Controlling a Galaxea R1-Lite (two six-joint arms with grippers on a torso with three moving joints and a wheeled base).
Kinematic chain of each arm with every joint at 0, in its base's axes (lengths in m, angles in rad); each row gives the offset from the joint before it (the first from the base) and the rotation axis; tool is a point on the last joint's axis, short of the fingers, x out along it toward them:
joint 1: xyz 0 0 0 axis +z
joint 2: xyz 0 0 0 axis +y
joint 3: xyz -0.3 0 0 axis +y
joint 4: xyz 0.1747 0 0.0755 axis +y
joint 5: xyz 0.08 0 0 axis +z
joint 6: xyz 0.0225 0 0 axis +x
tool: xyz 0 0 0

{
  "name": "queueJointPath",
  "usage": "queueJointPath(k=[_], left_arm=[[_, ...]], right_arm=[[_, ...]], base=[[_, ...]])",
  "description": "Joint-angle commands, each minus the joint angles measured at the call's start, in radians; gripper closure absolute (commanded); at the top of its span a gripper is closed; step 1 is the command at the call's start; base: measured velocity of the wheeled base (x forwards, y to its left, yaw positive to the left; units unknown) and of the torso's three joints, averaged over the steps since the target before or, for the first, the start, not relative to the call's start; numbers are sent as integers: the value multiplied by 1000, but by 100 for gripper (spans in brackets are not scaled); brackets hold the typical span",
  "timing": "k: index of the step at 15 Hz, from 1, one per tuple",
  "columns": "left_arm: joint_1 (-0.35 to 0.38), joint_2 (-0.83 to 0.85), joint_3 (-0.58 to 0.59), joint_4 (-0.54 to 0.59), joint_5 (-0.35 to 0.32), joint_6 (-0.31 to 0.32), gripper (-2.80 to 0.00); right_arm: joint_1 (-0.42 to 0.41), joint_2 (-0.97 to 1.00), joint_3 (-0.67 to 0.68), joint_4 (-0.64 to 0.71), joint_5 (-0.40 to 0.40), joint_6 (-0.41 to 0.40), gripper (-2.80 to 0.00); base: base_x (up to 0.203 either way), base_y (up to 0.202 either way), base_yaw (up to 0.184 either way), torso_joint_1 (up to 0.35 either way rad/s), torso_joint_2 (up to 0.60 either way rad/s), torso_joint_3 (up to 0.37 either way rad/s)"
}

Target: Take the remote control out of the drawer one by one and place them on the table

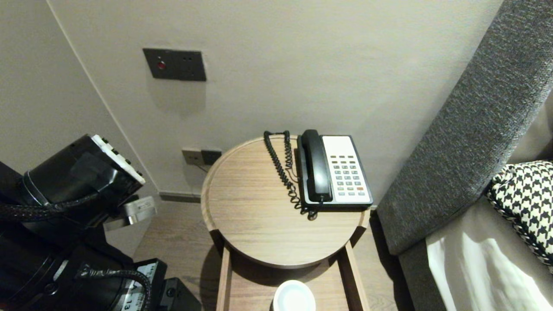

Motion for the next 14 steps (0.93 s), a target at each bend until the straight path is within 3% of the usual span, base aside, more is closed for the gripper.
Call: queueJointPath(k=[1, 5, 9, 14], left_arm=[[-8, 24, -13, 4, -1, -24, -280], [-34, 127, -54, -10, -2, -45, -280], [-110, 252, -127, -10, 4, -45, -280], [-128, 392, -243, -14, 38, -42, -280]], right_arm=[[0, 1, 40, -1, 0, 0, 0], [0, 1, 40, -1, 0, 0, 0], [0, 1, 40, -1, 0, 0, 0], [0, 1, 40, -1, 0, 0, 0]], base=[[0, 0, 0, 0, 0, 0], [0, 0, 0, 0, 0, 0], [0, 0, 0, 0, 0, 0], [0, 0, 0, 0, 0, 0]])
